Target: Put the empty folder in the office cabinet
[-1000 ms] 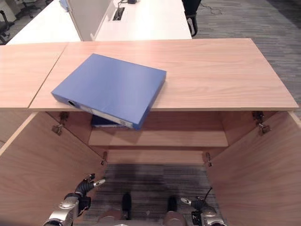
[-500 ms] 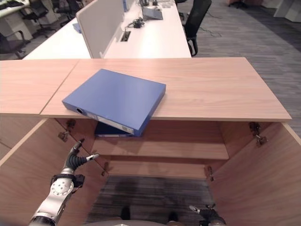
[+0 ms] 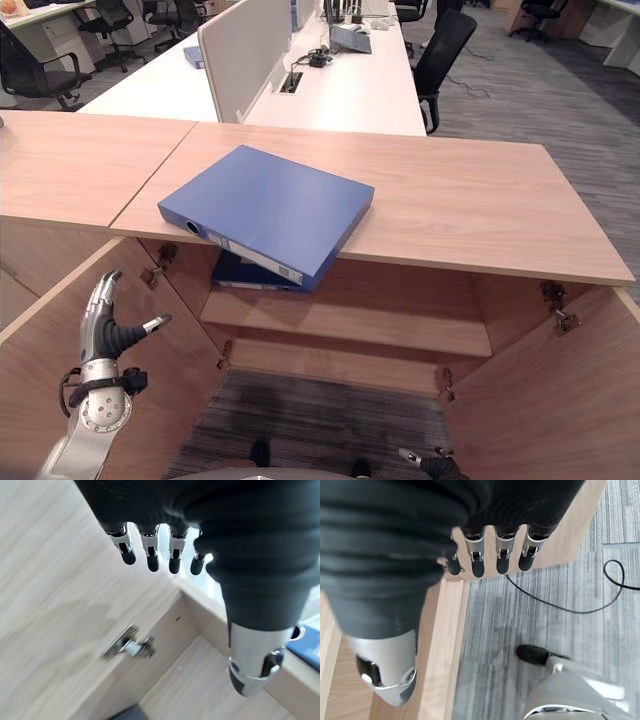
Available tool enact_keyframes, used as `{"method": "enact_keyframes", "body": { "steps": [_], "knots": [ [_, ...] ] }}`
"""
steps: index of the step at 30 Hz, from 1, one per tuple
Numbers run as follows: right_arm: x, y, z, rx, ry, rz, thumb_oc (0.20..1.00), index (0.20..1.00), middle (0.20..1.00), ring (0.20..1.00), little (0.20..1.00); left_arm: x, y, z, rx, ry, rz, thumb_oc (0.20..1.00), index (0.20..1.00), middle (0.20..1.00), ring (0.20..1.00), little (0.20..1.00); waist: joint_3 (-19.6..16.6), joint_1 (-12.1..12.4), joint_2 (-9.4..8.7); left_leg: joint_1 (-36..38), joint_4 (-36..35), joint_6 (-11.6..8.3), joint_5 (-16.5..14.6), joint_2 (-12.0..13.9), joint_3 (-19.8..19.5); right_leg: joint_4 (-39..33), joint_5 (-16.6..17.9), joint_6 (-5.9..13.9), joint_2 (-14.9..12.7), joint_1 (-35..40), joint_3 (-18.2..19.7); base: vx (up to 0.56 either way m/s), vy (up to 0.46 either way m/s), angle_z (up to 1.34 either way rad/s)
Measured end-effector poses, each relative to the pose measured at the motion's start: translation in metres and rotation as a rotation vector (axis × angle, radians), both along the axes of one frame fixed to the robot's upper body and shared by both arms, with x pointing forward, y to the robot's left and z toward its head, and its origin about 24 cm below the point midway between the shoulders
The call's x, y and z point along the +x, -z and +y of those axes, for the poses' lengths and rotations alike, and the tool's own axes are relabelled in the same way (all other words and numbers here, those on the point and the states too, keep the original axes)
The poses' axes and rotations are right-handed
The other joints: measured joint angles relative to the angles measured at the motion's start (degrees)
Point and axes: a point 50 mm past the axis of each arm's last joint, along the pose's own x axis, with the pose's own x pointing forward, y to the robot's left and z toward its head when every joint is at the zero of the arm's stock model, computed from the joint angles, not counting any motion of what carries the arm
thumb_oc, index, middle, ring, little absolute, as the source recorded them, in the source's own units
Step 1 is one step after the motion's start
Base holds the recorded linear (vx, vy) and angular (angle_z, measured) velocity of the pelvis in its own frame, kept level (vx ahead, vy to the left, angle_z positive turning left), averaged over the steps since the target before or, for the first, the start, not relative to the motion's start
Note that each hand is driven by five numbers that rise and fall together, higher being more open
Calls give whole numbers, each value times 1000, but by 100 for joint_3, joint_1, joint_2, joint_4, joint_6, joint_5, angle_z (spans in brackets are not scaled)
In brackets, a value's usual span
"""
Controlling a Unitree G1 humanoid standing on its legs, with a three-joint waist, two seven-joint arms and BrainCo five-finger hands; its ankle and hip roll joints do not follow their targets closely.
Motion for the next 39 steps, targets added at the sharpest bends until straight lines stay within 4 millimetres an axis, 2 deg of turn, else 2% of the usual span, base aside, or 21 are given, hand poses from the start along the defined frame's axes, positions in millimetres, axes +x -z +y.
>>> {"method": "enact_keyframes", "body": {
  "steps": [5, 10, 11, 14, 17, 24, 29, 39],
  "knots": [
    [-1, 0, 0, 0, -2, 2, 1000, 1000, 1000, 1000, 1000, 15, -42, -1, 171, 81, -146, 1000, 1000, 1000, 1000, 1000, 58, -17, 110, 31, 0, -17, 16, 1, -7, 0, -1, 1, 2, 2, -13, 0, 0, 0],
    [-2, 0, 0, -1, 0, 6, 1000, 1000, 1000, 1000, 1000, 27, -68, -6, 263, 134, -236, 1000, 1000, 1000, 1000, 1000, 70, -46, 165, 33, 0, -25, 20, 2, -3, 0, -1, 2, 4, -3, -7, 0, 0, 0],
    [-1, 0, -1, -3, 0, 3, 1000, 1000, 1000, 1000, 1000, 32, -79, -6, 361, 186, -235, 1000, 1000, 1000, 1000, 1000, 84, -86, 189, 33, 0, -25, 20, 3, -3, 0, -1, 1, 4, -3, -5, 0, 0, 0],
    [1, -1, -2, -4, -1, -1, 1000, 1000, 1000, 1000, 1000, 39, -95, -8, 535, 269, -226, 1000, 1000, 1000, 1000, 1000, 100, -173, 234, 23, 0, -25, 19, -2, 3, 0, 3, 8, -4, -4, -2, 0, 0, 0],
    [2, -1, -2, -4, -4, -3, 1000, 1000, 1000, 1000, 1000, 51, -106, -20, 569, 332, -265, 1000, 1000, 1000, 1000, 1000, 82, -304, 307, 26, 0, -33, 23, -7, 33, 0, 3, 8, -9, -31, 26, 17, 22, -3],
    [7, -2, -3, -10, -7, -14, 1000, 1000, 1000, 1000, 1000, 66, -93, -38, 598, 431, -195, 1000, 1000, 1000, 1000, 1000, 61, -525, 338, 68, 0, -44, 28, -5, 167, 0, 12, 15, -7, -68, 156, 15, 29, -10],
    [10, -2, -3, -18, -2, -18, 1000, 1000, 1000, 1000, 1000, 79, -91, -58, 659, 540, -160, 1000, 1000, 1000, 1000, 1000, 24, -558, 290, 74, 0, -44, 26, -6, 221, 0, 36, 28, -16, -82, 190, 8, 47, -4],
    [10, -2, -2, -19, 1, -19, 1000, 1000, 1000, 1000, 1000, 78, -85, -62, 664, 589, -114, 1000, 1000, 1000, 1000, 1000, -17, -644, 222, 93, 0, -44, 27, -4, 278, 0, 72, 12, -10, -98, 265, -1, 7, -3]
  ]
}}
